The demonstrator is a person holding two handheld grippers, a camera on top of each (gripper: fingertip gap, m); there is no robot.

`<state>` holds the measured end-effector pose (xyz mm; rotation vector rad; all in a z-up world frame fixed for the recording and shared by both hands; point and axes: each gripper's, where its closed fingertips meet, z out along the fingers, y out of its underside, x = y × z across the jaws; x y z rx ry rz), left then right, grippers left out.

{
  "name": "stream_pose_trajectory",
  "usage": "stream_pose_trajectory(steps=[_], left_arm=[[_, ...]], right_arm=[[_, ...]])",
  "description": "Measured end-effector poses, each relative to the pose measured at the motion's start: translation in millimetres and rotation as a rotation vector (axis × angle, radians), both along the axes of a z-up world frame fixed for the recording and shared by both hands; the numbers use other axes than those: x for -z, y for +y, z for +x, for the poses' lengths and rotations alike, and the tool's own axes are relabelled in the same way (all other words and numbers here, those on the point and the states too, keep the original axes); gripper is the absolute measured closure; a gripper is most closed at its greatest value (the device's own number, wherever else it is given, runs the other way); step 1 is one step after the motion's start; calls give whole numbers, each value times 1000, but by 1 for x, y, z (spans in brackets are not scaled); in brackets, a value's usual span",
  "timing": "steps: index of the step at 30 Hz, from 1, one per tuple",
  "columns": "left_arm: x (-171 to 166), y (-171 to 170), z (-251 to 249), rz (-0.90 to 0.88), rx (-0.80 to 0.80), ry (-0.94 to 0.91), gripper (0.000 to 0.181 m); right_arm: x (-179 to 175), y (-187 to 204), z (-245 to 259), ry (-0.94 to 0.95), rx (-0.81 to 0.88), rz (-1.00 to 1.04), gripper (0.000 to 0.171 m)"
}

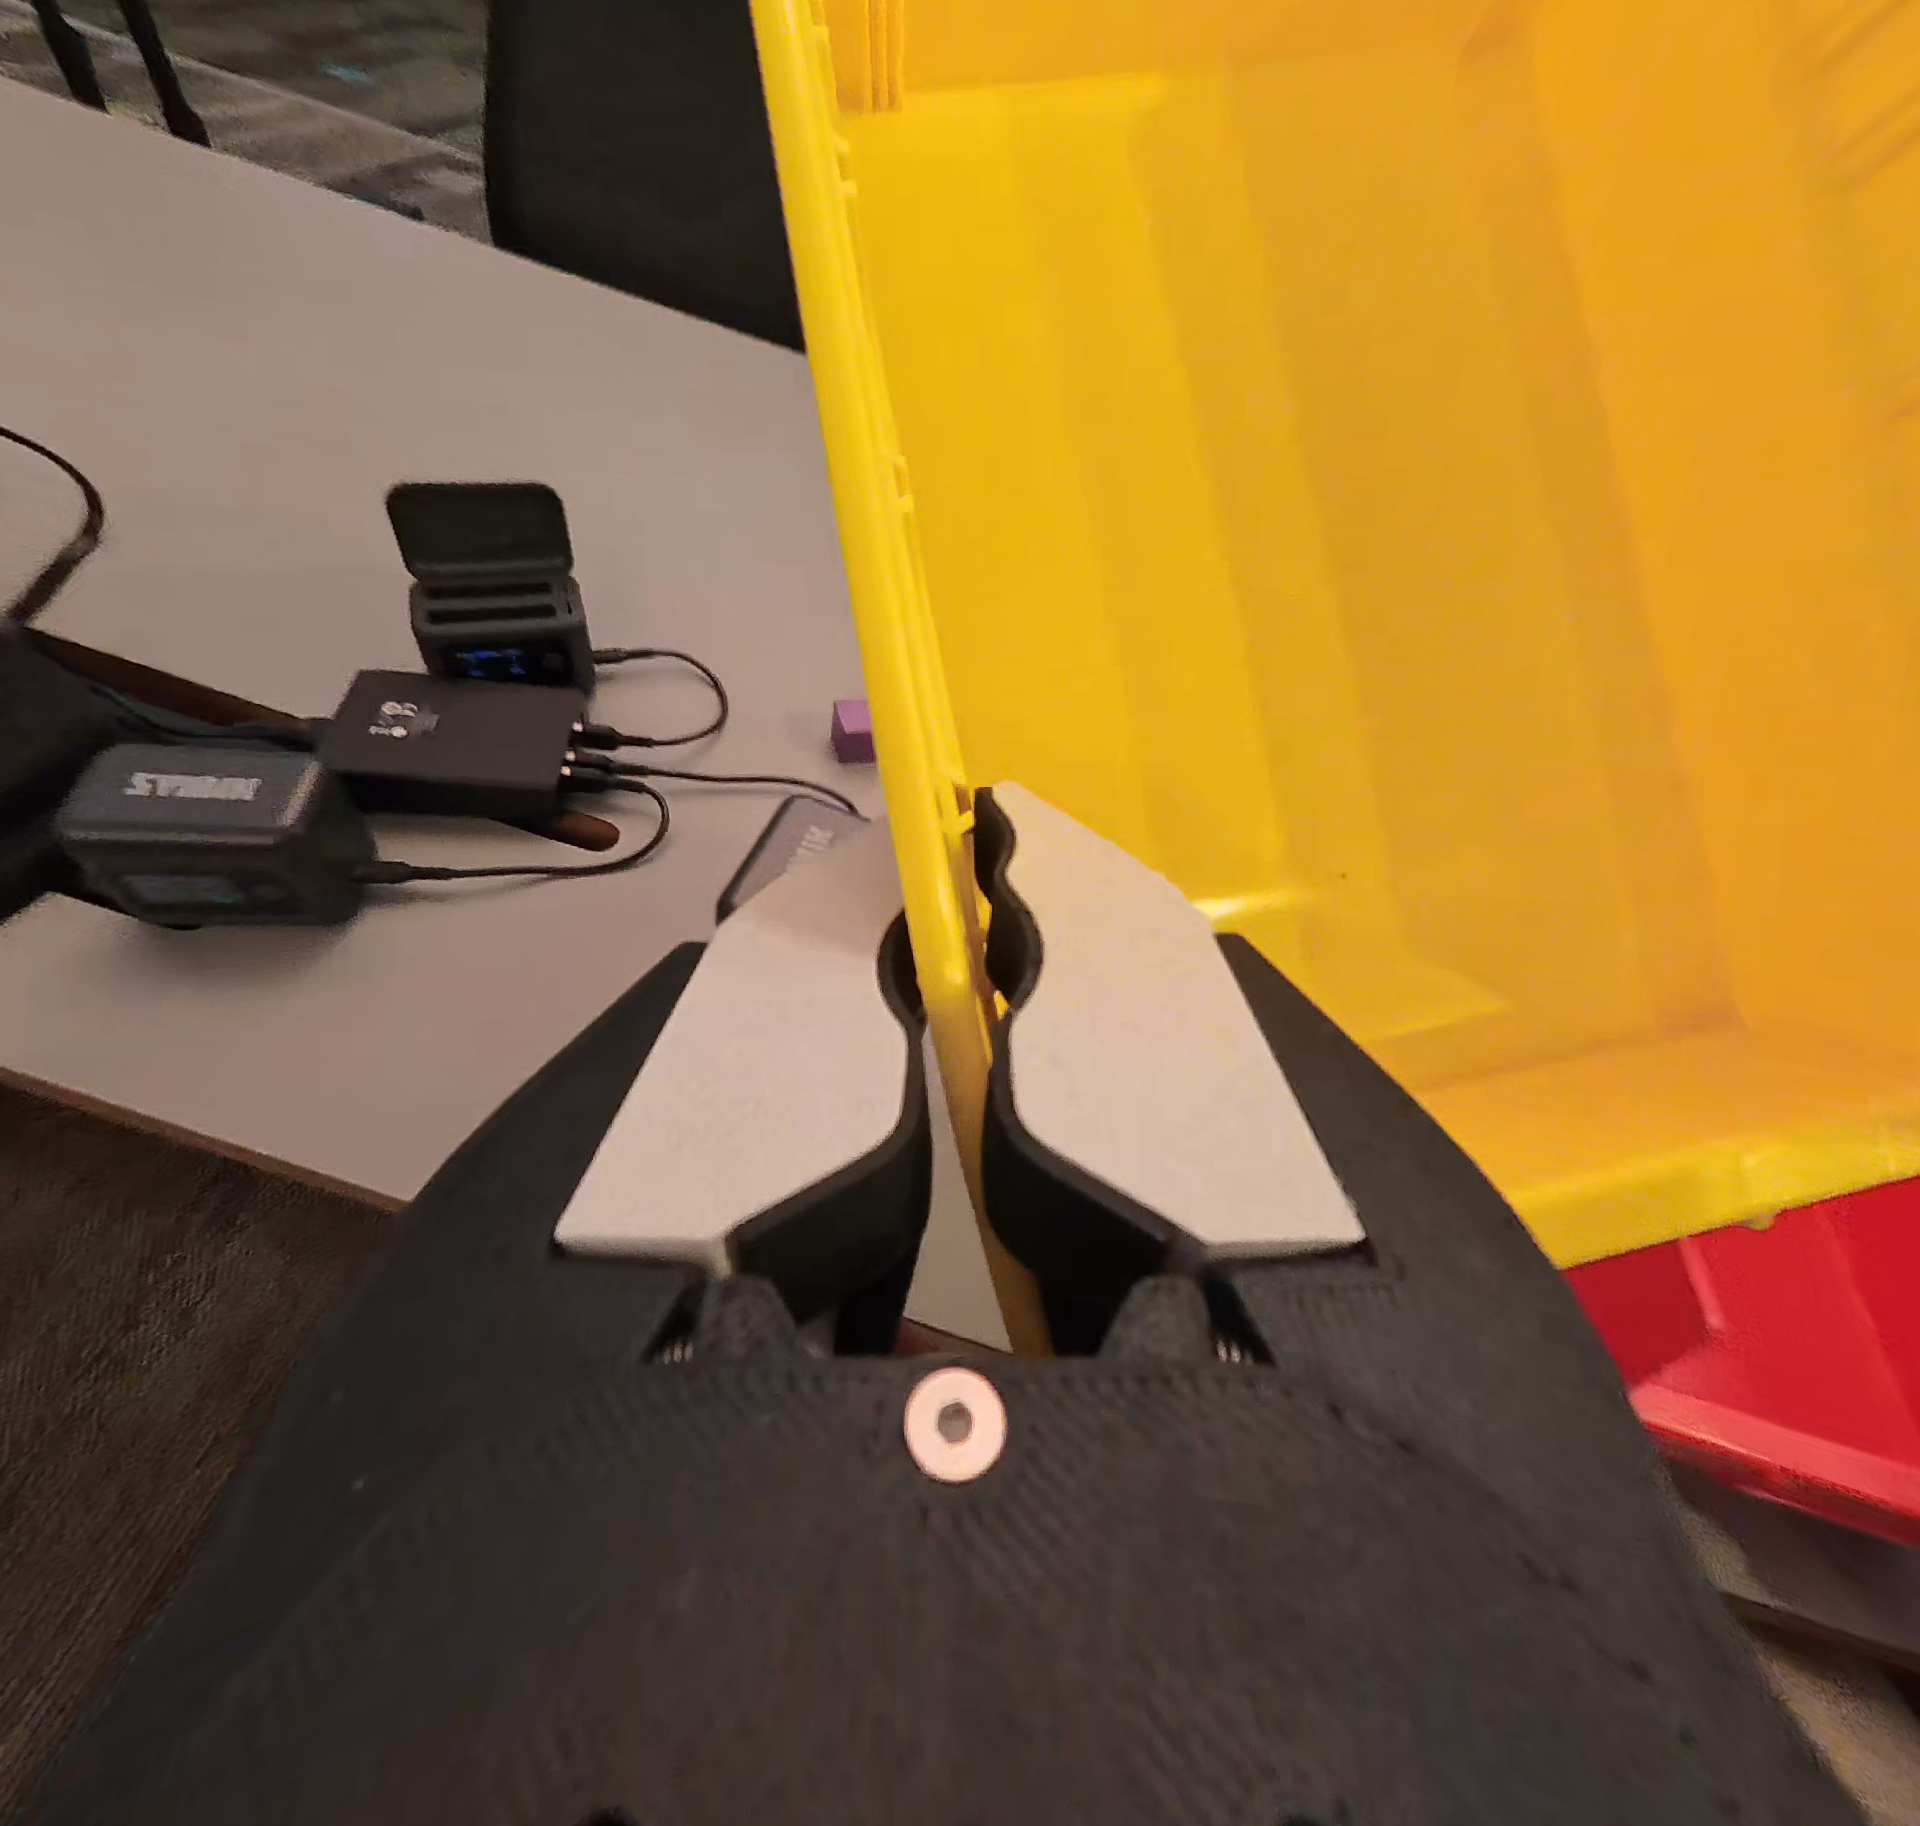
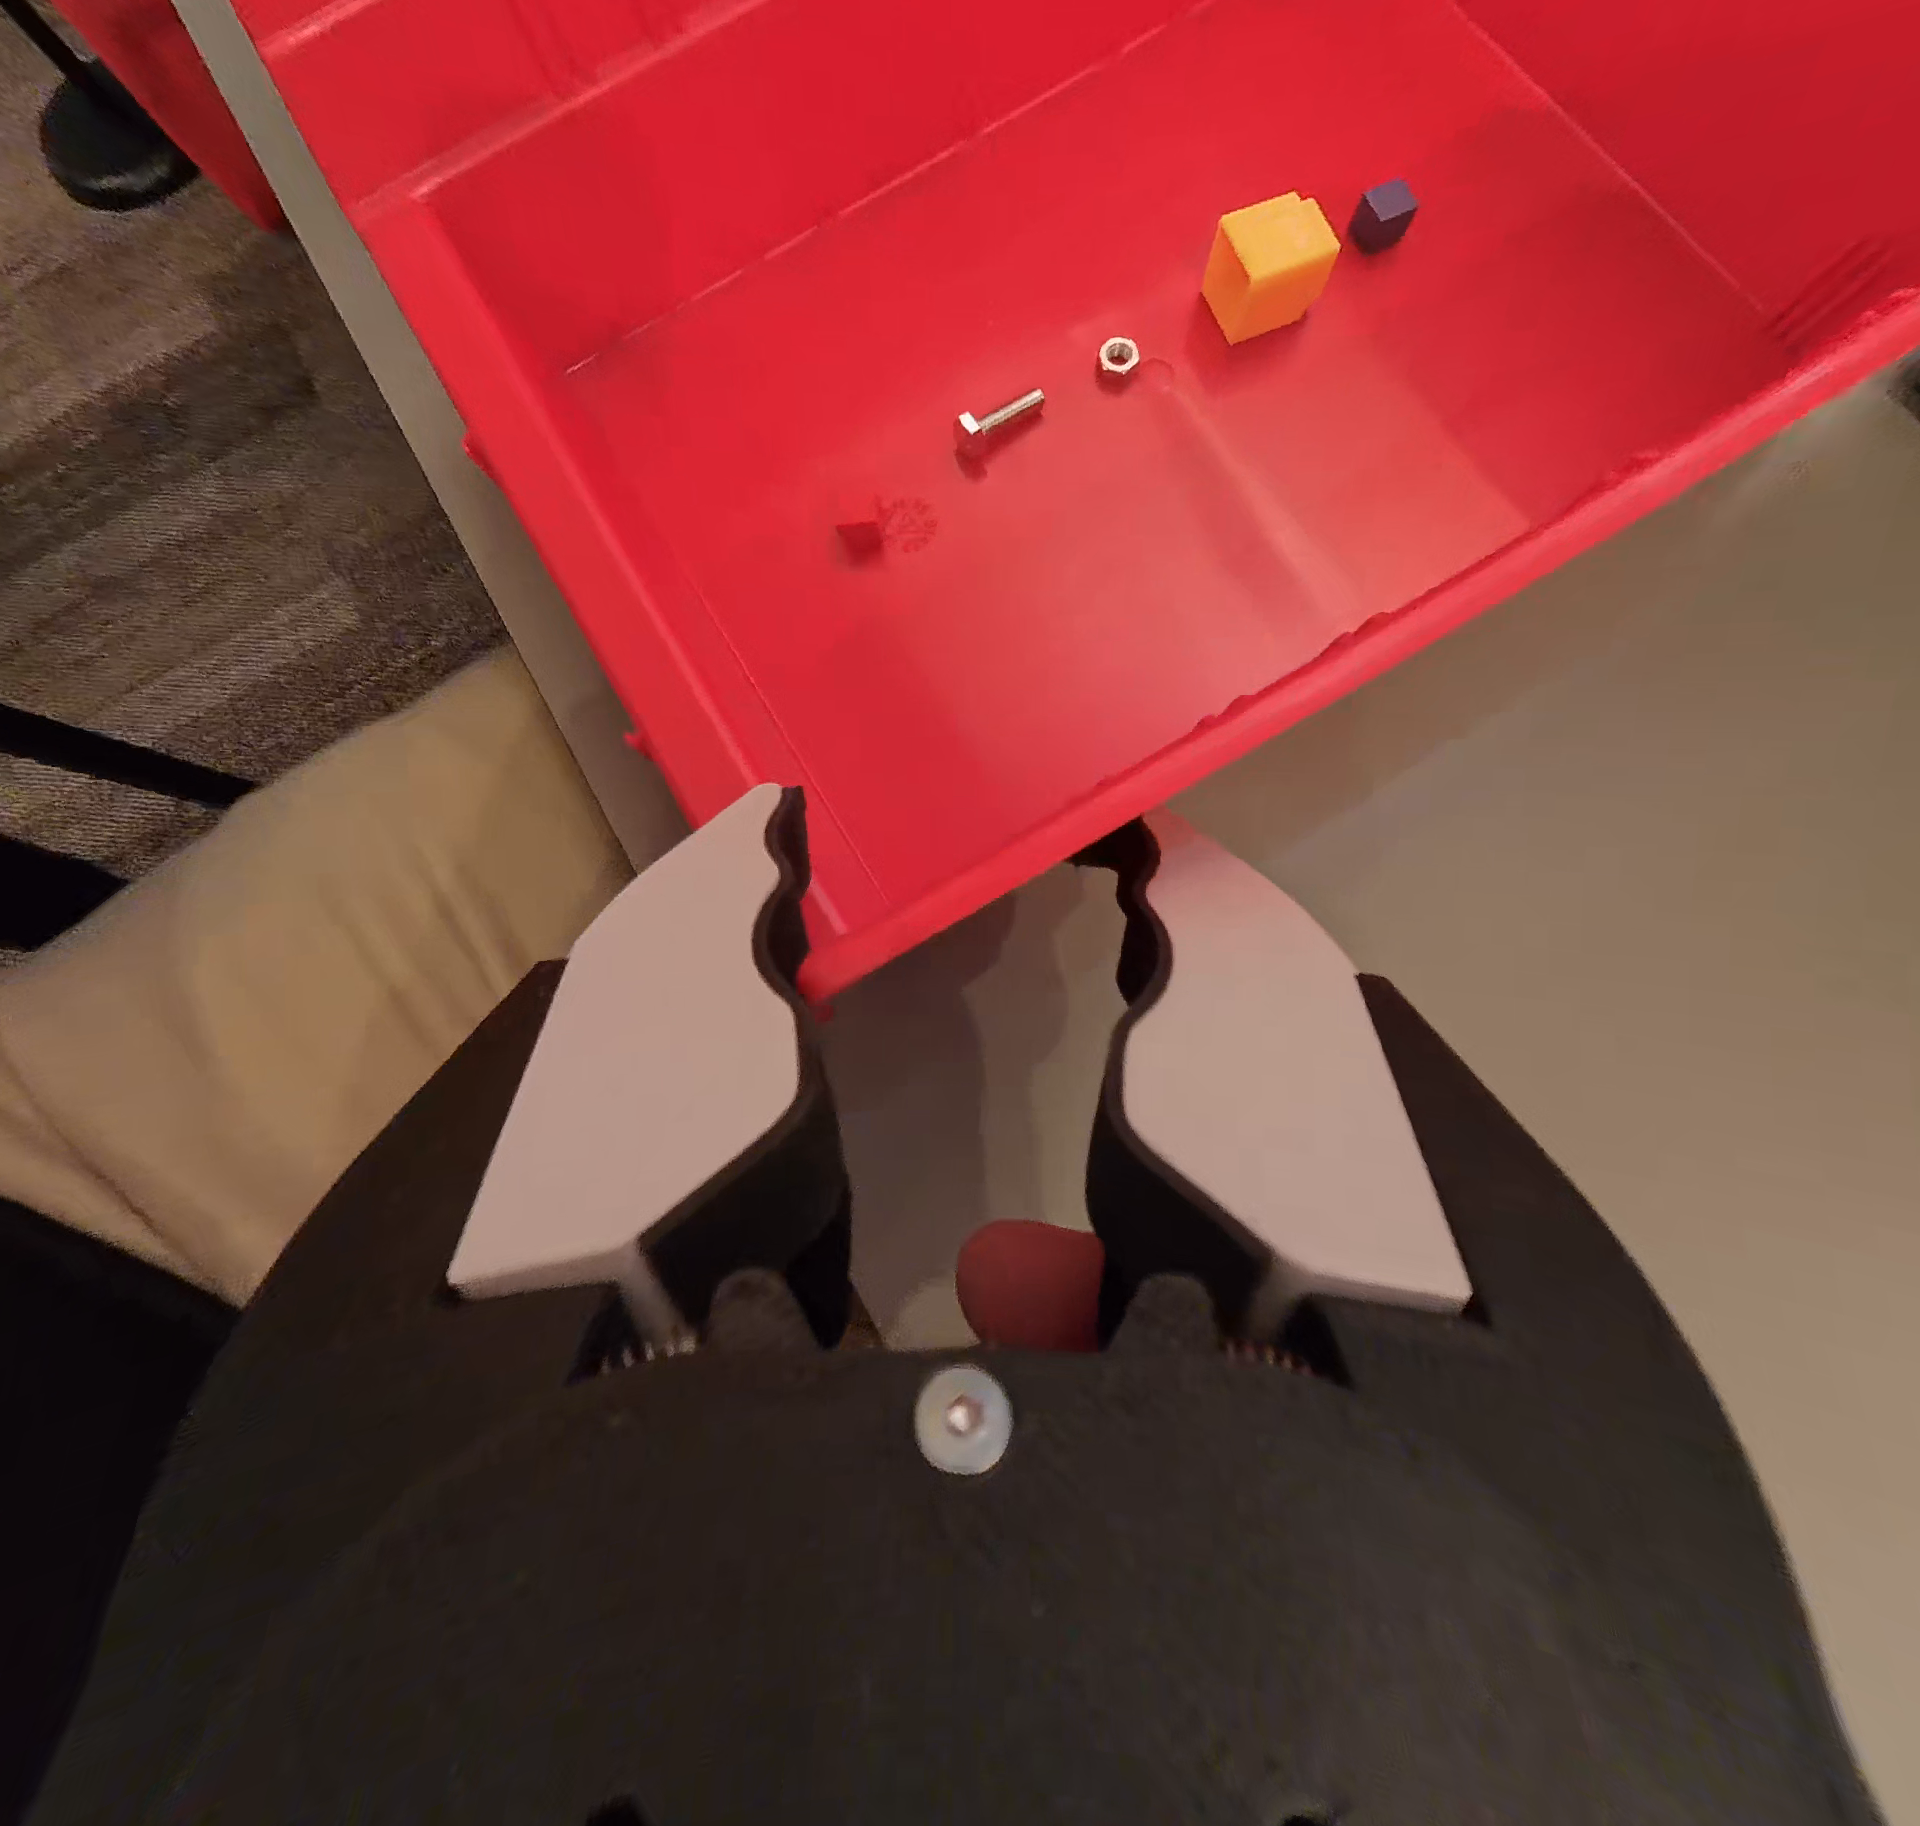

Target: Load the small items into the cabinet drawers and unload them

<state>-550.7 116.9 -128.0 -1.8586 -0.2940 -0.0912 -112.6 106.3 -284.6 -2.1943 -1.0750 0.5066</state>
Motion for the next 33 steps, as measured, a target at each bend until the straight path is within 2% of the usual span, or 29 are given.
stream_pose_trajectory(steps=[3,7,10,13,17,21,24,28,33], left_arm=[[-26,-12,2,68,-3,5,177],[-57,-16,28,131,56,35,177],[-74,-11,67,159,140,66,176],[-83,3,126,178,279,67,176],[-85,23,230,168,504,64,177],[-71,29,345,120,715,87,176],[-47,26,427,56,870,84,176],[-15,22,505,-22,1005,109,176],[25,23,580,-115,1114,106,177]], right_arm=[[0,4,-24,32,-50,-13,109],[6,-5,-50,64,-142,-133,85],[1,-9,-43,91,-148,-166,83],[-29,-1,-18,183,-100,-140,87],[-90,26,55,315,79,15,94],[-138,45,161,433,313,183,102],[-152,52,251,465,505,288,107],[-161,43,349,576,691,327,109],[-164,32,417,596,809,387,111]])
